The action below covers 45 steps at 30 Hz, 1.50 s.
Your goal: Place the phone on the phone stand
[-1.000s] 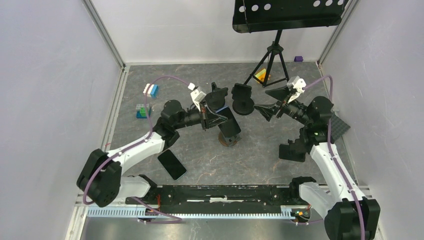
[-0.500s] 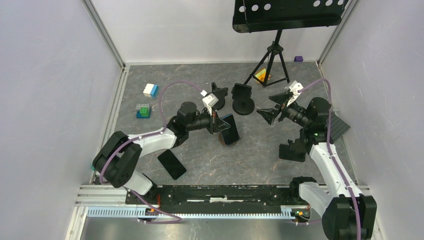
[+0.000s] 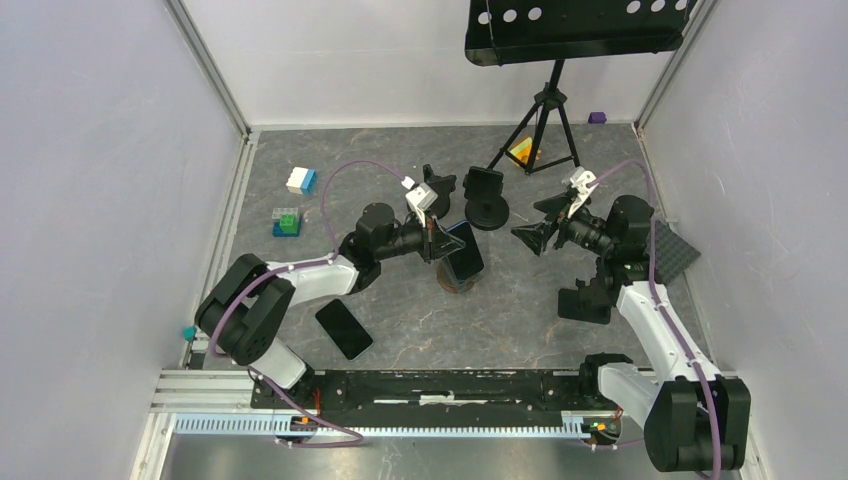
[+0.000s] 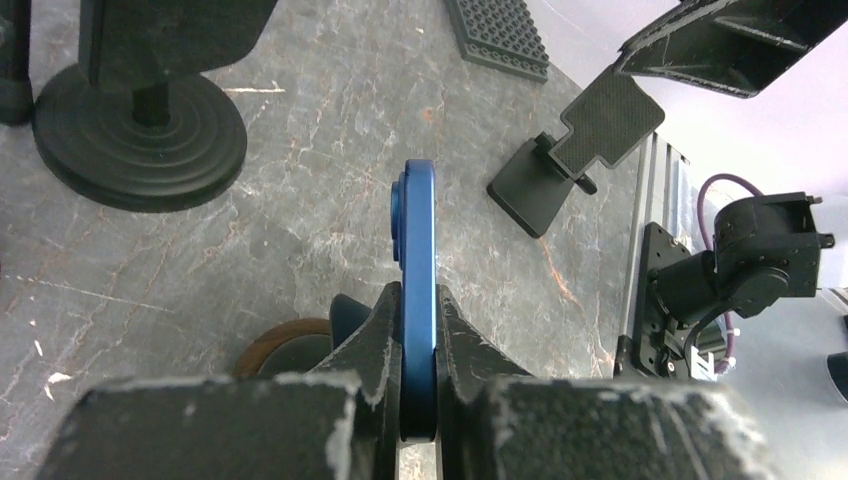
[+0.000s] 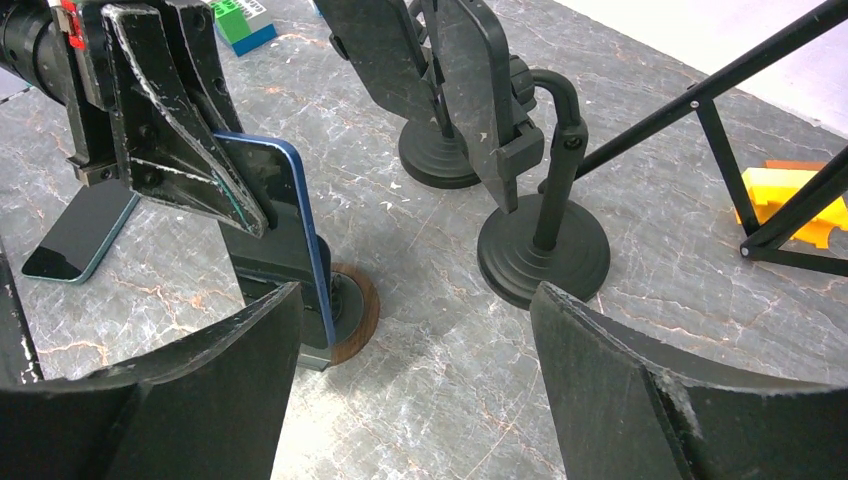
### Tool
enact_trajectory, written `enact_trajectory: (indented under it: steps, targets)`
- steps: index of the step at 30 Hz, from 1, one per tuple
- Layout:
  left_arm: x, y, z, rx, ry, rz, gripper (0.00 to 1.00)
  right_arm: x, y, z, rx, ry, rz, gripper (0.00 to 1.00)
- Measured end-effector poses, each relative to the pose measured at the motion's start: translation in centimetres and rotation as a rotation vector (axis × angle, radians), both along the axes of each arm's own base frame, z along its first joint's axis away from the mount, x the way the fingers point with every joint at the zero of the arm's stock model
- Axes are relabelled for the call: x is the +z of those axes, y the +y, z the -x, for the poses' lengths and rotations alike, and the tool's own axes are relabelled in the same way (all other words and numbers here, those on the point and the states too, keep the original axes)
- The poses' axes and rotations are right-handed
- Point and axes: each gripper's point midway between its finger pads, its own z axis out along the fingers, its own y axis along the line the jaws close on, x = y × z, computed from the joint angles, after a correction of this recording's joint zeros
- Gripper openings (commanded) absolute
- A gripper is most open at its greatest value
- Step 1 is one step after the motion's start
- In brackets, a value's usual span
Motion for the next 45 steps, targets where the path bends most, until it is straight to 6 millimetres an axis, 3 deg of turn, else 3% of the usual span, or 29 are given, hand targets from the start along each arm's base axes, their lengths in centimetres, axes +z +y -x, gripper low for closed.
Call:
enact_trajectory:
  steps: [29, 32, 36, 45]
  targets:
    - [-1.8, 0.0, 0.5, -0.019, 0.052, -0.032, 0.04, -0.9, 0.0, -0.2, 0.008, 0.007, 0.018, 0.87]
    - [-1.9, 0.0, 0.5, -0.018, 0.057, -0.032, 0.16, -1.6, -0.1, -0.2, 0.011, 0.021, 0.029, 0.87]
    - [-2.2, -0.1, 0.4, -0.018, 0.068, -0.034, 0.39, -2.2, -0.1, -0.2, 0.013, 0.036, 0.039, 0.87]
    - [-2.6, 0.1, 0.5, -0.015, 0.095, -0.050, 0.56, -2.7, -0.1, -0.2, 0.016, 0.050, 0.048, 0.87]
